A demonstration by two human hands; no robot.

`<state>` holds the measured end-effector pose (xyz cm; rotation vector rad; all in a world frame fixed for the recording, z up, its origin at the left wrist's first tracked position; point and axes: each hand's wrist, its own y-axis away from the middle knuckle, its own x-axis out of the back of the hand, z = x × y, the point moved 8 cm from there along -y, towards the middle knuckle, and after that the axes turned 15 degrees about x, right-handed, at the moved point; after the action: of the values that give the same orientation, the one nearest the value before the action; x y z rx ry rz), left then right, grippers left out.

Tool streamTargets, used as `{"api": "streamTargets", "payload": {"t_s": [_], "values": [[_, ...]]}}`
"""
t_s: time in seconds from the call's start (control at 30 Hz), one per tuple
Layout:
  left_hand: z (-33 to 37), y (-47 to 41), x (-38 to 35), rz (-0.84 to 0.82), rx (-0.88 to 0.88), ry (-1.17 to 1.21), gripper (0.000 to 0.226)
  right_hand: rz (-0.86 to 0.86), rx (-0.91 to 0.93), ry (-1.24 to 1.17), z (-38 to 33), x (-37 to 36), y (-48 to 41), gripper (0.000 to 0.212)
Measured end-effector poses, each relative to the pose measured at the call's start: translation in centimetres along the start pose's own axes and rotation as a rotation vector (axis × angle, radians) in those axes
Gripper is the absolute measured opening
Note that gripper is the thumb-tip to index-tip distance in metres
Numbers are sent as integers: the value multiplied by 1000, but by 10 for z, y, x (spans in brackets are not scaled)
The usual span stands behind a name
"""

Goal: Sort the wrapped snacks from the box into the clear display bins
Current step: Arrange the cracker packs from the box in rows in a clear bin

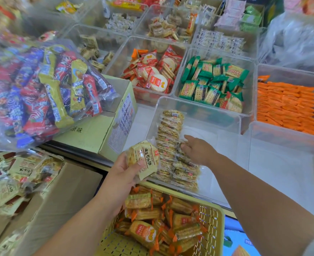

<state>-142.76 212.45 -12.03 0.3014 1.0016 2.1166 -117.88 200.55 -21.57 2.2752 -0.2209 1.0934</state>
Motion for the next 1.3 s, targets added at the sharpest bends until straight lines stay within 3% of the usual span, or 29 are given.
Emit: {"api": "streamTargets", "payload": {"t_s": [0.23, 0.37, 0.5, 0.63, 0.73, 0.8, 0.87, 0.97, 1.1, 1.2, 1.3], "values": [[1, 13, 0, -27, 15, 179, 26, 259, 77, -145, -18, 18, 46, 56], [3, 17, -11, -94, 44, 231, 50, 405, 361, -179, -63, 31, 92, 59], [7, 20, -36, -192, 120, 209, 53, 475, 747, -60, -122, 36, 142, 72], [4, 21, -64, -306, 247, 116, 43, 625, 837, 42, -137, 44, 160, 54], [10, 9, -59, -105, 167, -135, 57, 695, 746, -47, -119, 54, 162, 51], [28, 3, -43, 136, -28, -456, 63, 700, 587, -123, -94, 61, 157, 48], [42, 0, -33, 277, -206, -744, 68, 707, 429, -166, -66, 70, 148, 45], [39, -19, -23, 328, -218, -996, 89, 739, 296, -104, -34, 91, 129, 34], [14, -45, -19, 296, -72, -1264, 106, 715, 233, 57, -14, 109, 87, 12], [7, -52, -15, 342, -77, -1334, 107, 515, 51, 113, 10, 93, 44, 10], [7, -54, -11, 388, -106, -1364, 107, 306, -97, 44, 24, 58, 16, 22]]}}
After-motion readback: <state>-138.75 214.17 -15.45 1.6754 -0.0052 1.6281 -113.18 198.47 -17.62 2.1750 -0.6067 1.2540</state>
